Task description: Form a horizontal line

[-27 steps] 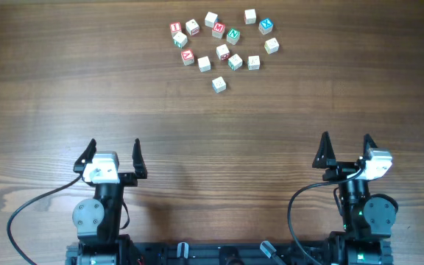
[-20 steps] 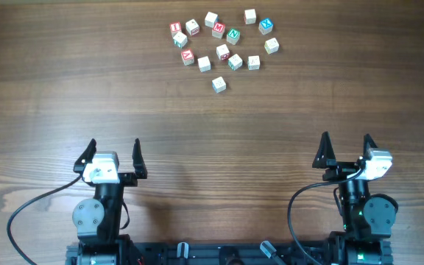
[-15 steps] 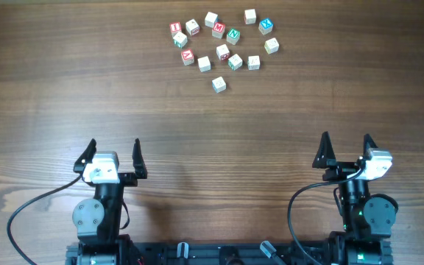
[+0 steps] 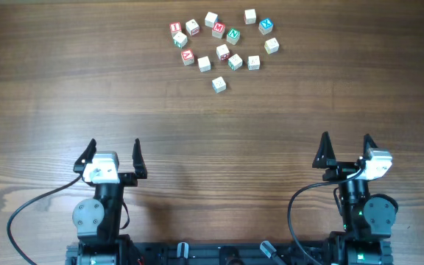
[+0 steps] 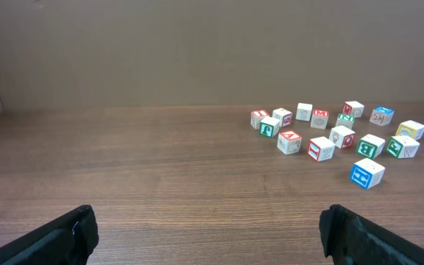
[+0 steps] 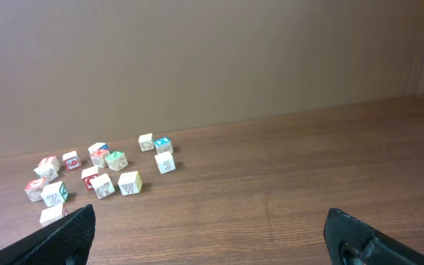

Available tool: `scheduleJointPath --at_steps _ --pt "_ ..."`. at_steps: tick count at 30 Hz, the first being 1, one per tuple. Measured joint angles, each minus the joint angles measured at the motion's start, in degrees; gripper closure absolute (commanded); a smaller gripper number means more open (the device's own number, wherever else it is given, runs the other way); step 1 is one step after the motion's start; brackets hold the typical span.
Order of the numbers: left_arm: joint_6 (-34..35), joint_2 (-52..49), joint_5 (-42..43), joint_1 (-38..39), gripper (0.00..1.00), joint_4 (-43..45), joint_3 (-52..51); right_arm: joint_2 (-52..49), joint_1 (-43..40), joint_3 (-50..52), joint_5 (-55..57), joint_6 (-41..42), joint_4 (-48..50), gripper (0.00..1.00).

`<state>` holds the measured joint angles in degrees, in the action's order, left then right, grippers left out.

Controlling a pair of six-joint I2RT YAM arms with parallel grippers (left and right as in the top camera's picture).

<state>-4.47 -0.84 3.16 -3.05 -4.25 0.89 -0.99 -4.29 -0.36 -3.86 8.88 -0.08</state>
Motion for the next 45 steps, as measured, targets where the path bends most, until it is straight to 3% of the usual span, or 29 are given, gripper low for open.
scheduleJointPath --at_steps 39,45 --pt "0.0 0.0 2.1 0.0 0.0 0.2 0.0 0.0 0.0 0.0 0.0 0.0 0.0 0.0" --pt "3.2 0.0 3.4 0.0 0.0 -1.8 0.8 0.0 0.0 0.0 0.0 0.0 0.0 0.0"
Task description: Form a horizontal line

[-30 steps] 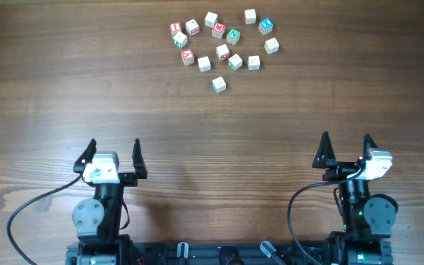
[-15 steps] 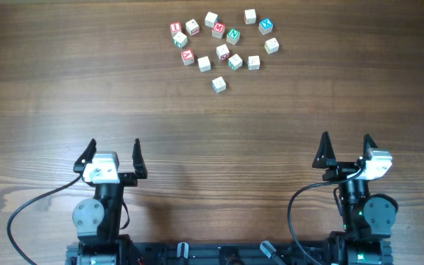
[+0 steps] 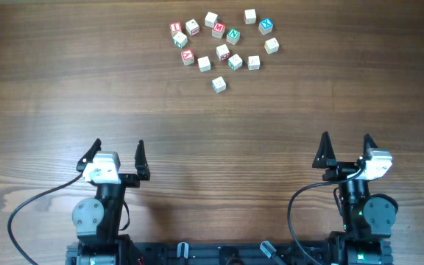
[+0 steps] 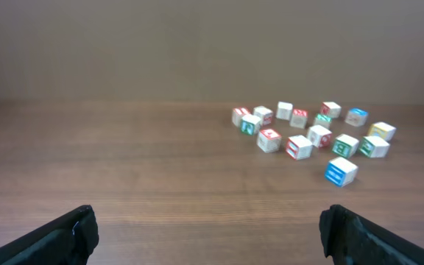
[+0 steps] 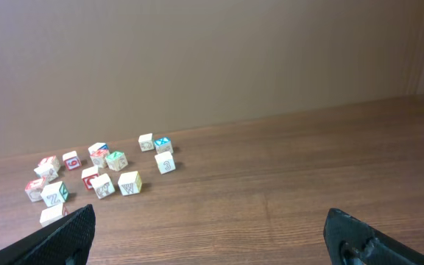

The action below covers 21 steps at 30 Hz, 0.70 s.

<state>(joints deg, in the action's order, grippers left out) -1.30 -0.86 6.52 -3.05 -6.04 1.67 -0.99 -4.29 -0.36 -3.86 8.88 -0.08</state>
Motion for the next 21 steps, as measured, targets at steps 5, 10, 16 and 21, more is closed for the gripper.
scheduleJointPath --at_steps 5,10,16,21 --pt "1.9 -2.2 3.0 0.0 0.0 -4.8 4.8 0.0 0.0 0.0 0.0 0.0 0.0 0.0" --pt "3.4 -9.5 6.7 0.0 0.0 -10.6 16.3 0.0 0.0 0.0 0.0 0.0 0.0 0.0" --pt "5.8 -24.5 10.2 0.0 0.0 -21.3 33.6 0.0 0.0 0.0 0.0 0.0 0.0 0.0" --pt "8.1 -42.2 17.0 0.0 0.0 -37.7 53.7 0.0 0.0 0.0 0.0 0.0 0.0 0.01"
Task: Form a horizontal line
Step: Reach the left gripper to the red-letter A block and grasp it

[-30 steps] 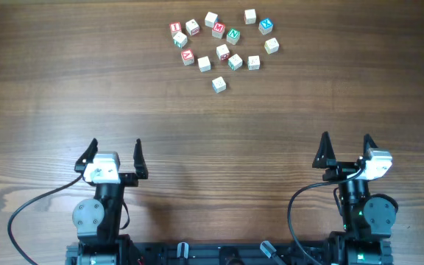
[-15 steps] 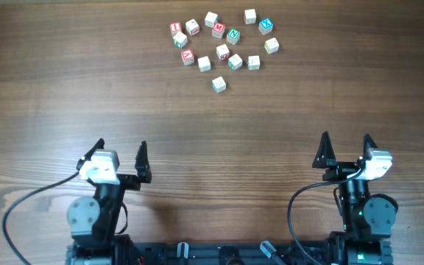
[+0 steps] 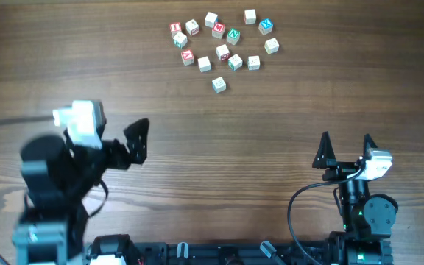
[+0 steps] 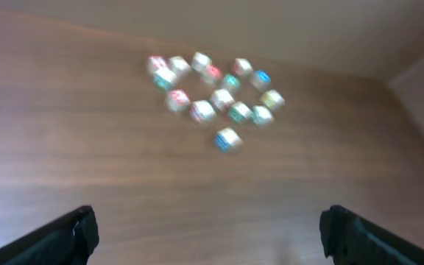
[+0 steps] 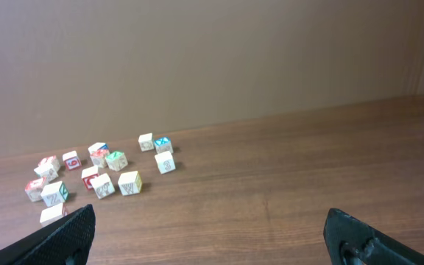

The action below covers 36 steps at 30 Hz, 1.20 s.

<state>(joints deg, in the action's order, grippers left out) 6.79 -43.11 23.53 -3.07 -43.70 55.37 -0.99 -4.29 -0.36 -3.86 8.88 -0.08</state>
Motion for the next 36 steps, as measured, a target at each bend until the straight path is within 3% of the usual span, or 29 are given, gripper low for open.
scheduleJointPath --at_steps 6,12,16,25,36 --pt "1.0 -11.6 9.7 0.0 0.0 -0.9 5.3 0.0 0.0 0.0 0.0 0.0 0.0 0.0" --pt "3.6 -23.1 11.5 0.6 0.01 -0.5 8.2 0.0 0.0 0.0 0.0 0.0 0.0 0.0" --pt "6.4 -32.7 5.2 3.5 0.01 -1.0 16.7 0.0 0.0 0.0 0.0 0.0 0.0 0.0" --pt "12.3 -52.6 -20.1 16.3 0.0 1.0 33.1 0.0 0.0 0.0 0.0 0.0 0.0 0.01" --pt "23.2 -70.2 -28.5 19.2 0.08 19.4 33.5 0.0 0.0 0.0 0.0 0.0 0.0 0.01"
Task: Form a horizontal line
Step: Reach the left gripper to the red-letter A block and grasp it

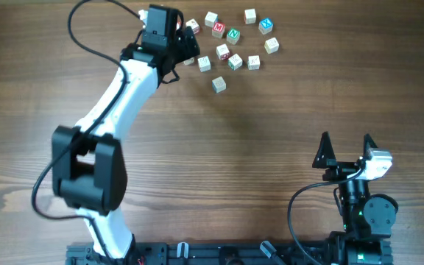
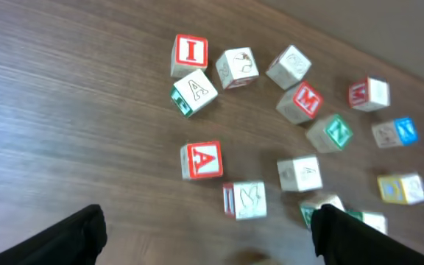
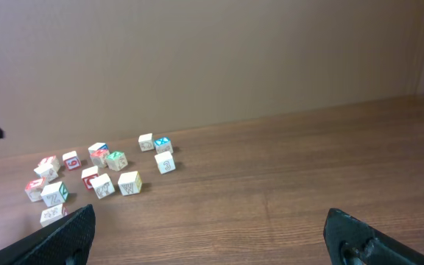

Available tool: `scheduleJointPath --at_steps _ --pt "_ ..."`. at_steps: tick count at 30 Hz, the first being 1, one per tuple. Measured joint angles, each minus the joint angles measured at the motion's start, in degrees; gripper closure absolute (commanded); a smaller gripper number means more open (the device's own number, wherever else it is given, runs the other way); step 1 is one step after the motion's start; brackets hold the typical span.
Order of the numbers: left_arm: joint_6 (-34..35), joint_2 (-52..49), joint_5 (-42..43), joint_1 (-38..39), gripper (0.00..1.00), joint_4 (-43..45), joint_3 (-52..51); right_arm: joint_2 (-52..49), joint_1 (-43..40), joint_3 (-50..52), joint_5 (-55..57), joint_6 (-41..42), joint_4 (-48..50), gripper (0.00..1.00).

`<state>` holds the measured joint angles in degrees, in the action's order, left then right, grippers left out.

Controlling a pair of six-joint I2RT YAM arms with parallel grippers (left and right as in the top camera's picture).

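Observation:
Several small lettered cubes lie scattered at the far middle of the table. In the left wrist view I see a red I cube point(image 2: 191, 53), a green A cube point(image 2: 195, 91), a red A cube point(image 2: 202, 160) and a red M cube point(image 2: 300, 101) among them. My left gripper point(image 1: 177, 50) hangs open over the cluster's left side, its fingers point(image 2: 65, 239) wide apart and nothing between them. It hides the leftmost cubes from overhead. One cube point(image 1: 218, 85) sits nearest, apart from the rest. My right gripper point(image 1: 346, 156) stands open near the front edge, far from the cubes point(image 3: 129, 182).
The white left arm point(image 1: 116, 96) stretches diagonally from its base at the front left across the brown wooden table point(image 1: 308, 103) to the cluster. A plain brown wall point(image 3: 212, 59) rises behind the table's far edge.
My left arm has reached from the near left part of the table to the cluster's left side, and its camera now looks down on the cubes from close by. The right arm has not moved.
Both grippers first rested open at the front edge, with the cubes scattered far away. The left gripper then turned slightly, later stood raised over the near left of the table, and is now above the cluster. No cube has shifted; the right arm stayed still.

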<state>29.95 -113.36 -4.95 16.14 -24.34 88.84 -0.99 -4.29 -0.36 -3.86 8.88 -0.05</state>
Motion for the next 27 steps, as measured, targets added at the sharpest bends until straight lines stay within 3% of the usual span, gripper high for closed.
scheduleJointPath --at_steps 6,10,20,23,27 --pt "2.0 -6.6 -0.4 1.1 0.08 5.2 0.0 0.0 0.0 0.0 0.0 0.0 0.0 0.0" --pt "2.8 -11.3 -0.4 1.4 0.15 9.9 0.0 0.0 0.0 0.0 0.0 0.0 0.0 0.0" --pt "3.4 -15.0 -3.8 1.4 0.19 15.6 0.0 0.0 0.0 0.0 0.0 0.0 0.0 0.0" --pt "3.4 -16.4 -4.3 1.4 0.25 17.0 0.0 0.0 0.0 0.0 0.0 0.0 0.0 0.0" --pt "3.1 -17.2 -4.8 1.3 0.44 18.3 0.0 0.0 0.0 0.0 0.0 0.0 0.0 0.0"
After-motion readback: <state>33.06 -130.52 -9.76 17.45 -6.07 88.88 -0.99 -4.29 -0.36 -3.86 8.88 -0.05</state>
